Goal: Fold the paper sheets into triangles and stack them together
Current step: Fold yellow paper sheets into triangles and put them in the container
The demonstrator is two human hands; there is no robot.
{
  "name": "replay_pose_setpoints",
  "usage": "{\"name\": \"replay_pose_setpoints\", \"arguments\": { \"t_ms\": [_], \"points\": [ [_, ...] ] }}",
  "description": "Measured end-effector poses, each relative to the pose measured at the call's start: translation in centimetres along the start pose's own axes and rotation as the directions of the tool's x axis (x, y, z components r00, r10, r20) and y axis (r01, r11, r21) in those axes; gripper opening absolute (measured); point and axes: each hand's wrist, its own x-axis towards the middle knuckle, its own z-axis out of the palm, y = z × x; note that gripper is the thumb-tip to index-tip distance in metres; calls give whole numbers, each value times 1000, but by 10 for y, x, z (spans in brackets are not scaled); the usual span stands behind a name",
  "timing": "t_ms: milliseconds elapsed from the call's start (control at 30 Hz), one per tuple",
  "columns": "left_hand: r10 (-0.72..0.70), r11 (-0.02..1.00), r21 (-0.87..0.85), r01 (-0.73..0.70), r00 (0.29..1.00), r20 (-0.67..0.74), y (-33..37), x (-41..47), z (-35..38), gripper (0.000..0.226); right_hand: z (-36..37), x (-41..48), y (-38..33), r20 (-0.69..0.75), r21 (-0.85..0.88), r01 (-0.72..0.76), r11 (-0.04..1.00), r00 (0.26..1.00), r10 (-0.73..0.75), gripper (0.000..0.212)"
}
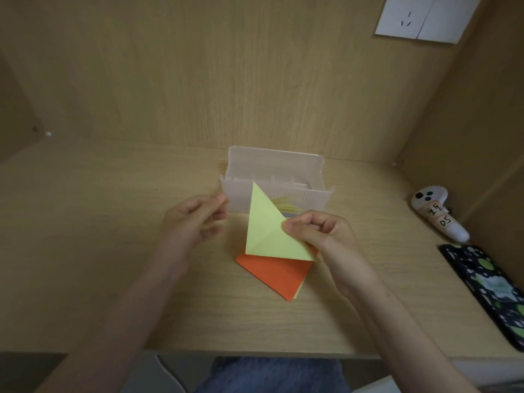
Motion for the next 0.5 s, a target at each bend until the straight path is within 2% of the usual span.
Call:
{"name": "replay_pose_setpoints", "arguments": {
  "t_ms": [100,167,233,300,400,433,500],
  "points": [
    [-101,992,95,85,978,180,-1,-15,16,24,6,3,2,-40,2,5,1000,999,-5,8],
    [-92,991,117,64,963,253,-1,-20,21,25,7,4,6,-43,-20,1,1000,999,-2,8],
    [-68,987,156,27,963,259,-2,-20,21,30,6,4,8,-5,-54,4,999,1000,-5,5],
    [-45,987,161,4,968,249,-1,-19,18,31,0,5,6,44,-86,88,992,995,-84,10],
    [-48,991,130,10,956,291,2,-18,15,26,-18,8,1,208,-207,324,923,937,-282,38],
    [-56,991,137,14,949,311,2,-19,15,25,-23,10,-1,292,-279,389,878,905,-308,40],
    [-69,987,158,15,937,343,2,-19,16,25,-27,13,-3,411,-366,450,814,863,-292,30]
  ]
}}
